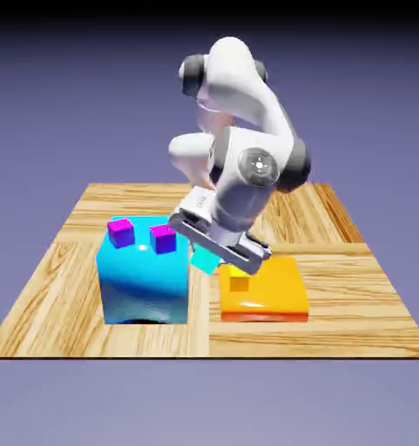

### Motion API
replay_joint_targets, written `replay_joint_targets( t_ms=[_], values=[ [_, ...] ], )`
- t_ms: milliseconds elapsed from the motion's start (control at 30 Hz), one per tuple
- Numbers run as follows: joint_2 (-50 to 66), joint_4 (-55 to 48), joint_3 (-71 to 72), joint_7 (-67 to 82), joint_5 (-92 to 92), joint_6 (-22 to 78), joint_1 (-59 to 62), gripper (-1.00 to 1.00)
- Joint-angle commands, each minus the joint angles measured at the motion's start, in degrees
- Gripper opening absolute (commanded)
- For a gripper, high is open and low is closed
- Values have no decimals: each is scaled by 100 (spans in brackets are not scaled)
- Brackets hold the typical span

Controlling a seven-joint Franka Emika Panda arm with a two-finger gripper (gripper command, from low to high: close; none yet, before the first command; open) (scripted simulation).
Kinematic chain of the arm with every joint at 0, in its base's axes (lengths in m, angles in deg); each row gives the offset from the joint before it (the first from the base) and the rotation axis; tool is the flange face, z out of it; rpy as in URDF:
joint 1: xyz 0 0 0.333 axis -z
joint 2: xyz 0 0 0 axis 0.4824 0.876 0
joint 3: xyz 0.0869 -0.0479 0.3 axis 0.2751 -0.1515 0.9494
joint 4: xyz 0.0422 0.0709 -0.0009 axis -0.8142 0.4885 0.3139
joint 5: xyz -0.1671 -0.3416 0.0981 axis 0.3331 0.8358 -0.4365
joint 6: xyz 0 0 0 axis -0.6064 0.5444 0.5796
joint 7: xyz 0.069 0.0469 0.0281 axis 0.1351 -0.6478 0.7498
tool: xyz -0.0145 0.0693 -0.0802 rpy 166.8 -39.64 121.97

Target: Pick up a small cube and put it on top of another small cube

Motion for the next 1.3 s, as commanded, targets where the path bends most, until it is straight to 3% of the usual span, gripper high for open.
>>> replay_joint_targets(
  t_ms=[0,1267],
  values=[
    [-208,106,-134,-166,28,-61,-40,-100],
    [-8099,4129,-5231,-6501,703,-2503,-1552,-100]
  ],
)
